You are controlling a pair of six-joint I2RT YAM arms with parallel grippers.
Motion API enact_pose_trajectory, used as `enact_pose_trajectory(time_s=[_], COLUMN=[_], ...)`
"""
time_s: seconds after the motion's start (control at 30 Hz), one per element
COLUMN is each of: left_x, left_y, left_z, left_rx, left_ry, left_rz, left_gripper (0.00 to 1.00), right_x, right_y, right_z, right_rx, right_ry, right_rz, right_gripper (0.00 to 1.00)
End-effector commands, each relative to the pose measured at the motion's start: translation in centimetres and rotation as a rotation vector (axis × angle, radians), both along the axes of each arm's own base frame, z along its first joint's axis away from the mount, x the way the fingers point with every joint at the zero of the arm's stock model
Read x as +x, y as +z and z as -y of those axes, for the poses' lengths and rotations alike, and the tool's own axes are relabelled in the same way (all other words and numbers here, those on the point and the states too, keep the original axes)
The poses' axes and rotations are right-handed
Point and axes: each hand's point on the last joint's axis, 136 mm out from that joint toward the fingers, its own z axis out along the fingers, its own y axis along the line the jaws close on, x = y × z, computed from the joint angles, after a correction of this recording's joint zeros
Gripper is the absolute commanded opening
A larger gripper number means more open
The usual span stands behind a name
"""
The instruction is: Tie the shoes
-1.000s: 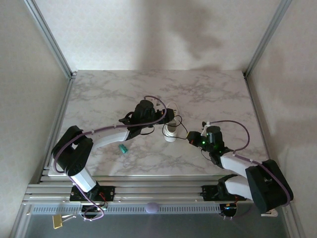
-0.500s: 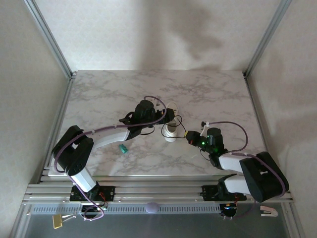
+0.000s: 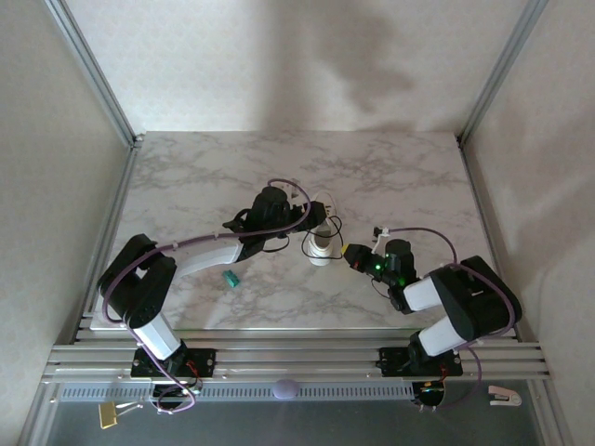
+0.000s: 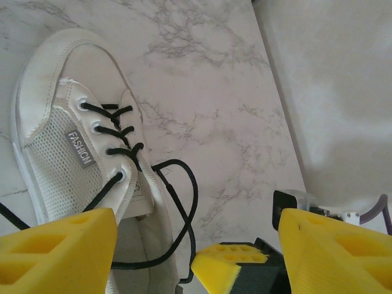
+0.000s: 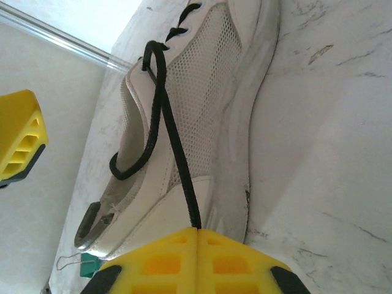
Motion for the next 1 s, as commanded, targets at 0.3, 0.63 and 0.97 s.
enact_pose_trajectory(time_s=[0.3,0.63,0.97], left_x=[1.5,1.8,1.7], left_y=[0.8,1.2,1.1], left_z=[0.6,0.5,0.4], left_rx=[-0.04,-0.045,-0.043], left_ry=[0.009,0.016,0.016], left_rz=[0.0,0.007,0.005], left_gripper=[0.72,0.72,0.72], right_x=[2.2,0.3,-1.4], right_y=[3.2,1.7,1.6], right_z=[-1.1,-0.6,0.1], right_rx=[0.052,-0.008,-0.072], right_ry=[0.022,0.062,0.085], right_rz=[0.128,0.123,0.142], right_gripper=[0.0,0.0,0.0])
